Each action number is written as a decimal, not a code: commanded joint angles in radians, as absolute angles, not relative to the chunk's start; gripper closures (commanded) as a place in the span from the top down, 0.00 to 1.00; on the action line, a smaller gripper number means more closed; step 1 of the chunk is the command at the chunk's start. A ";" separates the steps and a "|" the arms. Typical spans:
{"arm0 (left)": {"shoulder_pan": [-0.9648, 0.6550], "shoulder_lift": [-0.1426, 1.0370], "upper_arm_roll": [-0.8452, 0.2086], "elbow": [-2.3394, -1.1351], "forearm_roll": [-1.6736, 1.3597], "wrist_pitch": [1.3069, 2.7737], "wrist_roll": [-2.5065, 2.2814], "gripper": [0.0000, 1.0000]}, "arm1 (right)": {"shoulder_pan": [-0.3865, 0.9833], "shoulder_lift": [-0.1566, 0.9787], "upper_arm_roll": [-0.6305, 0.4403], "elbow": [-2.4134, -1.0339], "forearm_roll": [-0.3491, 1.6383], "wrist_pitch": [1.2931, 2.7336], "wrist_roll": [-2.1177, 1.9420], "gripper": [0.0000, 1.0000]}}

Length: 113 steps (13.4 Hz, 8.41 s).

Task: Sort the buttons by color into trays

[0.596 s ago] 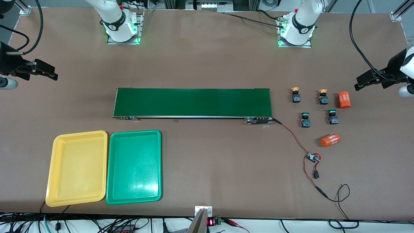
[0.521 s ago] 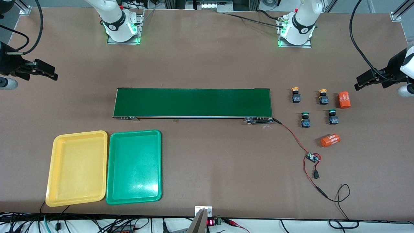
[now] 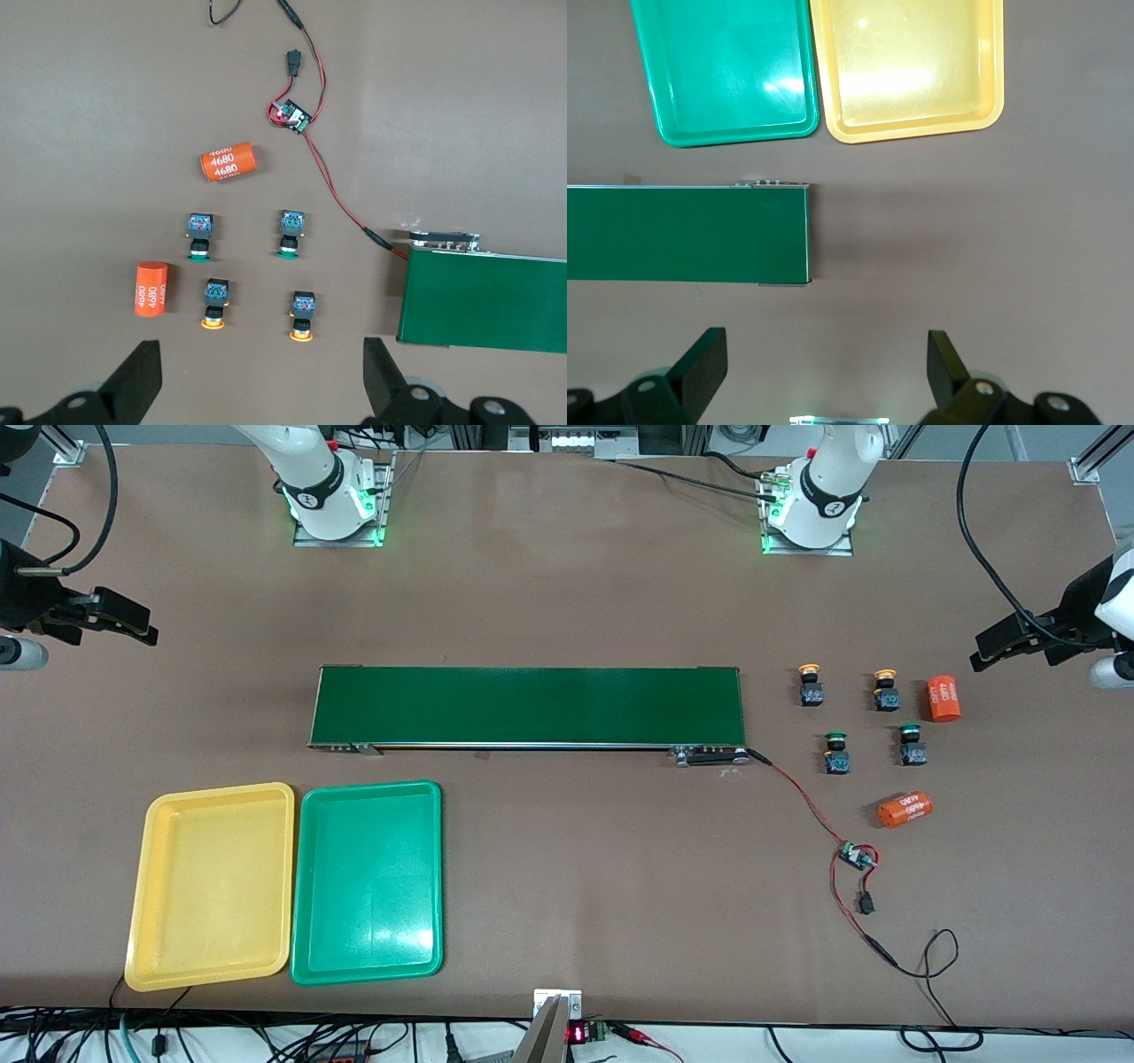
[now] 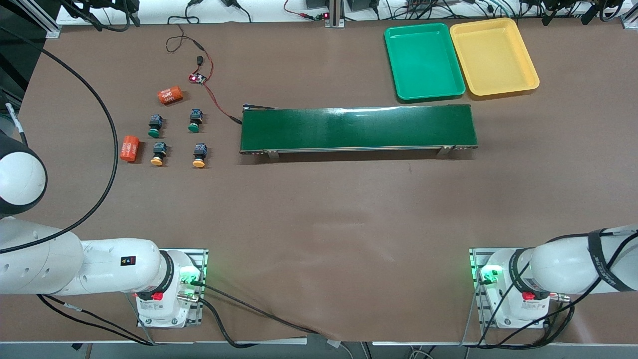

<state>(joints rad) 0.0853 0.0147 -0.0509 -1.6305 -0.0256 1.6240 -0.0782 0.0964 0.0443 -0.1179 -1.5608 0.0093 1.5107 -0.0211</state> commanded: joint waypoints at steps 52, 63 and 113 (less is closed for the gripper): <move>0.153 0.461 -0.101 -1.886 0.012 2.301 1.350 0.02 | 0.084 0.049 -0.121 -1.554 0.000 1.509 -0.048 1.00; -0.014 0.319 -0.477 -1.991 0.002 2.154 1.327 0.01 | 0.084 0.051 -0.121 -1.554 0.000 1.508 -0.048 1.00; 0.147 0.267 -0.232 -2.381 -0.029 2.261 -0.195 1.00 | 0.094 0.049 -0.117 -1.560 0.003 1.503 -0.046 1.00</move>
